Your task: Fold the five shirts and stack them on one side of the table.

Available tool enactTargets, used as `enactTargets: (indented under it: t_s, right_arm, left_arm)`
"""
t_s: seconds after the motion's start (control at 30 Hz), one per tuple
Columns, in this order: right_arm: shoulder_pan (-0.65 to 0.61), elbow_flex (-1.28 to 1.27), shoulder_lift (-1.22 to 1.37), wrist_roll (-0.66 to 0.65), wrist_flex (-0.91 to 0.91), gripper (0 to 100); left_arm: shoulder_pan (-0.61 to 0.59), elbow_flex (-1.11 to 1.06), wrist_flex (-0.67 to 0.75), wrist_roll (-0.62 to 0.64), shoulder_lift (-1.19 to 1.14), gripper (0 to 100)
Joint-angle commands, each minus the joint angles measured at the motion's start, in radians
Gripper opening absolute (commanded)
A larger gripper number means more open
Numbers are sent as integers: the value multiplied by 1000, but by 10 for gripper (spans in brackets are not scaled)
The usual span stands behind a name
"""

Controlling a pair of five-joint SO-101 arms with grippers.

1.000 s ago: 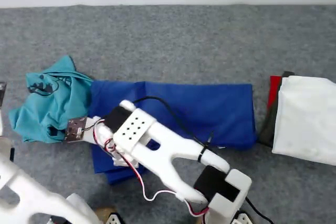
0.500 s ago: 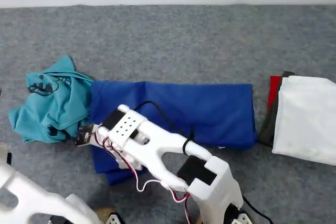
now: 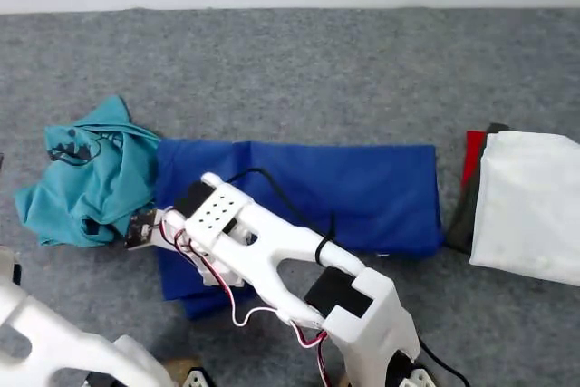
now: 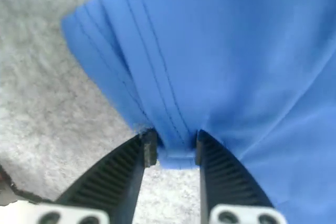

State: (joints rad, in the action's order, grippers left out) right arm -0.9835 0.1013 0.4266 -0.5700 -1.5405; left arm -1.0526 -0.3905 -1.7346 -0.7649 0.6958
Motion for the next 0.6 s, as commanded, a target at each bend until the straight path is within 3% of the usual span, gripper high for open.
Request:
enactTargets:
  t_s: [0.0, 0.47, 0.57]
  right_arm:
    - [8, 112, -15, -6, -91, 174]
    - [-7, 163, 127, -9, -67, 173]
    - [-1, 163, 154, -12, -39, 135]
  left_arm:
    - [0, -8, -9, -5, 18, 15]
    - [46, -39, 11, -5, 23, 15]
    - [48, -39, 11, -5, 23, 15]
